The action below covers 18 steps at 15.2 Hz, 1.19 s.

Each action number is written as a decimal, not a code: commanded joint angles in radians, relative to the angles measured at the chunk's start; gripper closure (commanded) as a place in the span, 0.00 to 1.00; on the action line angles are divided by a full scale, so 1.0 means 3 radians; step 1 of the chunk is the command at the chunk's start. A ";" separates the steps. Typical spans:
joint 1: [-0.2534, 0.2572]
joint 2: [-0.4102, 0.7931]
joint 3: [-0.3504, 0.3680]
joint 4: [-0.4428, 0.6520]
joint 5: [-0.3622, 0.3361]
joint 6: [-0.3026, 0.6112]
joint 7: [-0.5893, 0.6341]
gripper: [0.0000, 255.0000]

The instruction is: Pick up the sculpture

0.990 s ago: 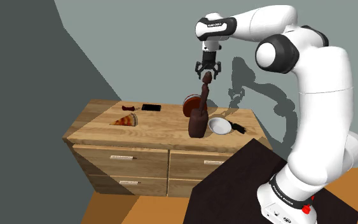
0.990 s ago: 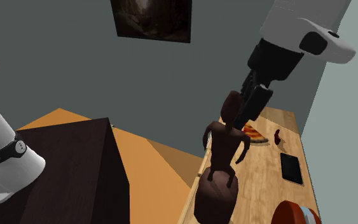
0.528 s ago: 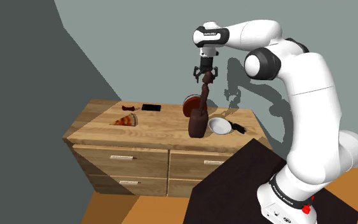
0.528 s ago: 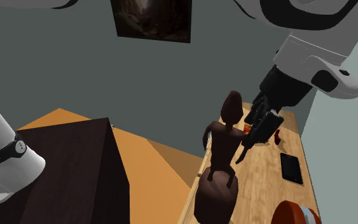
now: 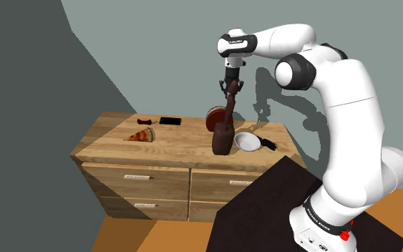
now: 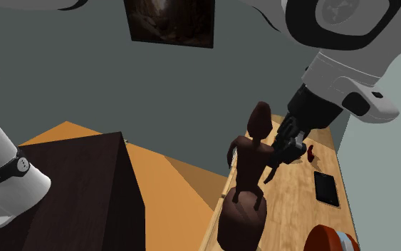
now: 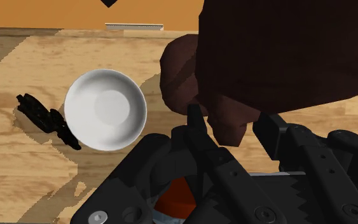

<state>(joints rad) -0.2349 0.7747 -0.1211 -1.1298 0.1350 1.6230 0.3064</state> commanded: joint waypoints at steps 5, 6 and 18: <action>0.0000 0.0003 0.0001 0.0002 0.0000 -0.0001 0.0000 1.00; 0.0002 0.0012 0.0002 0.0017 0.0001 -0.0006 0.0004 1.00; -0.0023 -0.0039 0.0000 0.0470 -0.0009 -0.0507 0.0042 1.00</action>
<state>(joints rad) -0.2428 0.7709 -0.1210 -0.9926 0.1326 1.4791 0.3177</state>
